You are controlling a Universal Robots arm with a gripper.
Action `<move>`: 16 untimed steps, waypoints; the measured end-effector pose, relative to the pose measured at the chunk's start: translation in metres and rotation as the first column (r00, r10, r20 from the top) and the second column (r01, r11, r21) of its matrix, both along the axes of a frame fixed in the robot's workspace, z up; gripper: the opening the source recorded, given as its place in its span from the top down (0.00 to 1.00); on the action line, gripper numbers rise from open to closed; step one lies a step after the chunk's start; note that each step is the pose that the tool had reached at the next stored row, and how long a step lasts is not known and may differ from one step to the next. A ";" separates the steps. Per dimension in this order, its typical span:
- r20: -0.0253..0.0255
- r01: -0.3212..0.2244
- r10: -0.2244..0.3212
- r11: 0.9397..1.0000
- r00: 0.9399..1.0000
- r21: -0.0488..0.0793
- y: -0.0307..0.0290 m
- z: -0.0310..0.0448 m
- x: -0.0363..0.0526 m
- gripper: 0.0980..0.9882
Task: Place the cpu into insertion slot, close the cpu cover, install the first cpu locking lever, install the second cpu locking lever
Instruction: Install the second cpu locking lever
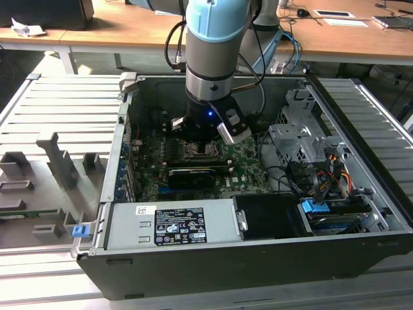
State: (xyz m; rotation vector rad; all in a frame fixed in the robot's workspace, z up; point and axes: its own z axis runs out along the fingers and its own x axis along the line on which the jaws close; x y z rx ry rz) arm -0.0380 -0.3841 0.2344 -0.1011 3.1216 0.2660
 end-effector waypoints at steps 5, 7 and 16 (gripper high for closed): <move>0.000 0.001 -0.001 1.000 1.000 0.000 -0.0002 0.0000 -0.0002 0.99; 0.000 0.001 -0.001 1.000 1.000 0.001 -0.0007 -0.0014 -0.0003 0.99; 0.000 -0.005 0.005 0.998 1.000 0.060 -0.0120 -0.0142 -0.0211 0.99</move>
